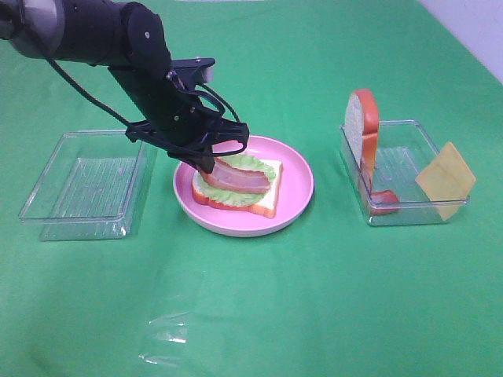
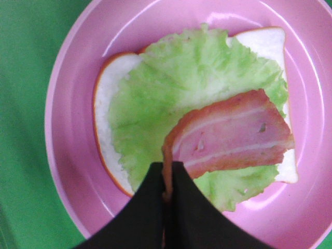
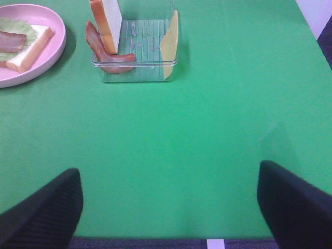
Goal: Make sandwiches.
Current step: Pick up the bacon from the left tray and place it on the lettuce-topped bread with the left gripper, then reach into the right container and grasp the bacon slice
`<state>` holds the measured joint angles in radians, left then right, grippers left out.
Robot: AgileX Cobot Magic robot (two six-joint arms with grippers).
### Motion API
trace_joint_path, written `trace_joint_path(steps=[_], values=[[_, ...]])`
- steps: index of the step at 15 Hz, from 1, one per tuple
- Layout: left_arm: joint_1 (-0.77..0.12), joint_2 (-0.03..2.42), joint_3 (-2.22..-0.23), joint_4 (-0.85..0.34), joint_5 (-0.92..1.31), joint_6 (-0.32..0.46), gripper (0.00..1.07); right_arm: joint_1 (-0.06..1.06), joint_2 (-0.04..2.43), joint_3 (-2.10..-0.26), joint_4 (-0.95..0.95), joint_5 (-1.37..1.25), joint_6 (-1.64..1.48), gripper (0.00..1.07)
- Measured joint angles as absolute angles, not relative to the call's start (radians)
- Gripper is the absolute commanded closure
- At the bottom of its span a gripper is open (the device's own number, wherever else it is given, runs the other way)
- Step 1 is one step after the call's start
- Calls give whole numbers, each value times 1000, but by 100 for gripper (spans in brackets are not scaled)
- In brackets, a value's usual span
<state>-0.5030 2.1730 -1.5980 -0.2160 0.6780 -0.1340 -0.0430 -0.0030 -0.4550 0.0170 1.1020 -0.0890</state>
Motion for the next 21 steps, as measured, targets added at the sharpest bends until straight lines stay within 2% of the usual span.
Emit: trace_joint_path(steps=[1,2,5,10,14,17,19,21], values=[[-503,2173,-1598,-216,676,-134,107,-43,-3,-455,17,1102,-89,19],[-503,2173,-1598,-216,674,-136,89,-43,-3,-455,17,1102,-89,19],[-503,2173,-1598,-216,670,-137,4,-43,-3,-455,17,1102,-89,19],[-503,2173,-1701,-214,746,-137,6,-43,-3,-455,17,1102,-89,19],[-503,2173,-1873,-209,933,-108,6,-43,-3,-455,17,1102,-89,19],[-503,2173,-1970,-168,1073,-85,6,-43,-3,-455,17,1102,-89,19],[-503,2172,-2070,-94,1203,-44,6,-43,-3,-455,17,1102,-89,19],[-503,2153,-2075,-56,1207,-32,6,-43,-3,-455,17,1102,-89,19]])
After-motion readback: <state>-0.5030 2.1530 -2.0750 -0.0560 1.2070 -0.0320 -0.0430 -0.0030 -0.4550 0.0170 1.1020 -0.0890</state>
